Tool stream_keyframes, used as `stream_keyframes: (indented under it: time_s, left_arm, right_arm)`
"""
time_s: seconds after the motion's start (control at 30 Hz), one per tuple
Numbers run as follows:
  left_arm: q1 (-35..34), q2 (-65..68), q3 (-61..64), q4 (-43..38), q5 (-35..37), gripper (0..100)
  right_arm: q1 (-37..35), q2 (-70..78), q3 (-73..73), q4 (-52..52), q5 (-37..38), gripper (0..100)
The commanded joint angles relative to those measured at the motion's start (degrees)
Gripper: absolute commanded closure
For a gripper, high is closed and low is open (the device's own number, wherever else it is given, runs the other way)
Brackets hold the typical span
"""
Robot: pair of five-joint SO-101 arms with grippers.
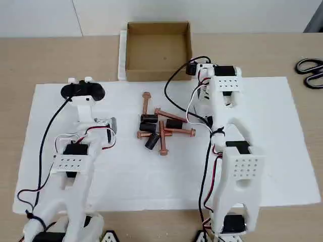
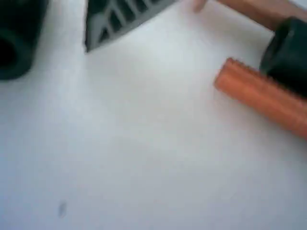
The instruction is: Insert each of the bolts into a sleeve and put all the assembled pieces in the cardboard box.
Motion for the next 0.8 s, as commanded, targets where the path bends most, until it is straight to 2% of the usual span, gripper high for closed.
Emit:
stream_keyframes:
  time_s: [0.0, 0.33, 0.7, 0.77]
  left_arm:
    - [0.0, -1.93, -0.22, -1.41, 0.18, 83]
    - [0.0, -1.93, -0.22, -1.41, 0.18, 83]
    - [0.0, -1.93, -0.22, -1.41, 0.18, 83]
    - [0.0, -1.85, -0.22, -1.41, 0.18, 83]
  right_arm:
    - [0.04, -2.95, -2.2, -1.19, 0.7, 80.5]
    - [0.13, 0.75, -1.93, -2.51, 1.76, 81.3]
    - [0.57, 3.56, -2.55, -2.07, 1.76, 98.9]
    - [0.57, 3.47, -4.22, -0.48, 1.76, 99.3]
